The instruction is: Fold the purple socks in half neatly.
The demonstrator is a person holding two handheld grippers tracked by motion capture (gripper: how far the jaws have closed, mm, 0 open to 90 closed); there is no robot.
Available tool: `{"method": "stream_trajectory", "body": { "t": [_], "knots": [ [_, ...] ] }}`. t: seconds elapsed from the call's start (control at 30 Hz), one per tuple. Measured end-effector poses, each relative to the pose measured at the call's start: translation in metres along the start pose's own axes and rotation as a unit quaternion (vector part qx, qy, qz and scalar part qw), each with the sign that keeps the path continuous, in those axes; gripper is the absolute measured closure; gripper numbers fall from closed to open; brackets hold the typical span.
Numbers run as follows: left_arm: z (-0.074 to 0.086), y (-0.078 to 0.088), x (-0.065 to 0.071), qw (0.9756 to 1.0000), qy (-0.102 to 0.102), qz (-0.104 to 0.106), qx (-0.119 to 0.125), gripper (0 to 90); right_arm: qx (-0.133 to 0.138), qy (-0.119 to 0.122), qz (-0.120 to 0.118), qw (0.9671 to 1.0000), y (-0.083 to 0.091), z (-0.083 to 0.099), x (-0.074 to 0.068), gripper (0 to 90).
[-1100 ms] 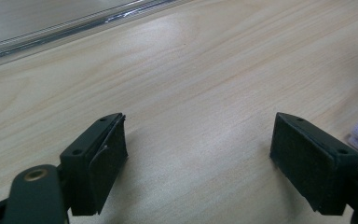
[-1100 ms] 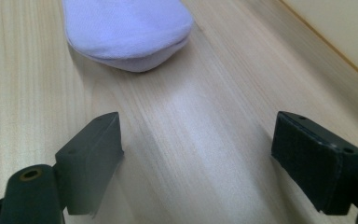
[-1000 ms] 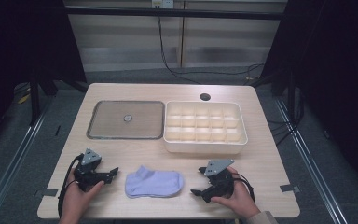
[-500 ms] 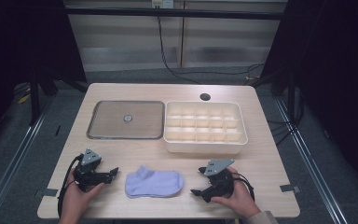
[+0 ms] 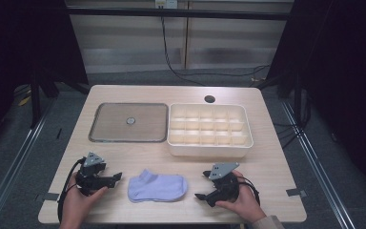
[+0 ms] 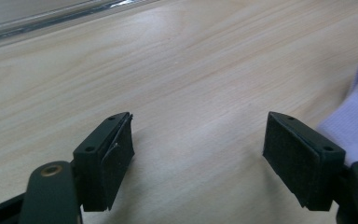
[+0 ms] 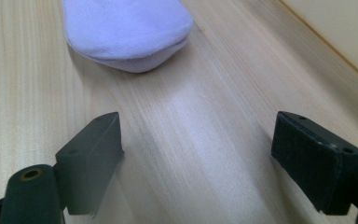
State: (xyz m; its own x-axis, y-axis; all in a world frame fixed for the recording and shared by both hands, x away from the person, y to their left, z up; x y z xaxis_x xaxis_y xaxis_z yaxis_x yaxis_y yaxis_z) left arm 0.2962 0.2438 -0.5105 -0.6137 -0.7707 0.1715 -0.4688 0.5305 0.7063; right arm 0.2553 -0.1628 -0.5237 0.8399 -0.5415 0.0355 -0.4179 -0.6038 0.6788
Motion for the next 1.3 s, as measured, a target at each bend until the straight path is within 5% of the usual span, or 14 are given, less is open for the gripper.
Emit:
{"method": "stream_trajectory", "body": {
  "t": [0.17, 0.5, 0.77, 0.97, 1.3],
  "knots": [
    [-0.002, 0.003, 0.006, 0.9990, 0.027, 0.018, -0.031, 26.8, -0.005, 0.000, 0.000, 1.0000, 0.001, -0.001, 0.001, 18.5],
    [-0.008, 0.009, 0.010, 0.9978, 0.039, 0.038, -0.037, 27.5, -0.013, 0.000, -0.013, 0.9998, 0.005, -0.008, 0.001, 29.9],
    [-0.014, 0.014, 0.021, 0.9958, 0.049, 0.062, -0.046, 29.6, -0.008, -0.003, -0.032, 0.9995, 0.007, -0.015, -0.005, 49.1],
    [-0.018, 0.013, 0.029, 0.9924, 0.059, 0.091, -0.058, 35.3, -0.022, 0.003, -0.038, 0.9990, 0.005, -0.018, -0.009, 66.8],
    [-0.019, 0.006, 0.038, 0.9858, 0.072, 0.121, -0.092, 43.9, -0.031, 0.006, -0.042, 0.9986, 0.003, -0.020, -0.011, 79.3]
  ]
}}
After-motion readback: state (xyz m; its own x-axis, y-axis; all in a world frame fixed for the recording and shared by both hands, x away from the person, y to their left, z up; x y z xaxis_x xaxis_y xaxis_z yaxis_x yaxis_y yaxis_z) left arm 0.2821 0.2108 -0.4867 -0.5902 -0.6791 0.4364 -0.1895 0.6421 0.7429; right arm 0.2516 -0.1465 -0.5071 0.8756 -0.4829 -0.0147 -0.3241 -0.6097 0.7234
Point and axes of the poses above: each handheld gripper's, and its own axes: y roughly backward along the jaws, z roughly out of its underside, x roughly to its right, the point moved 2 cm from there along -y, roughly forward along the jaws, and after that the axes turned 6 degrees about z, right-handed, at the moved point
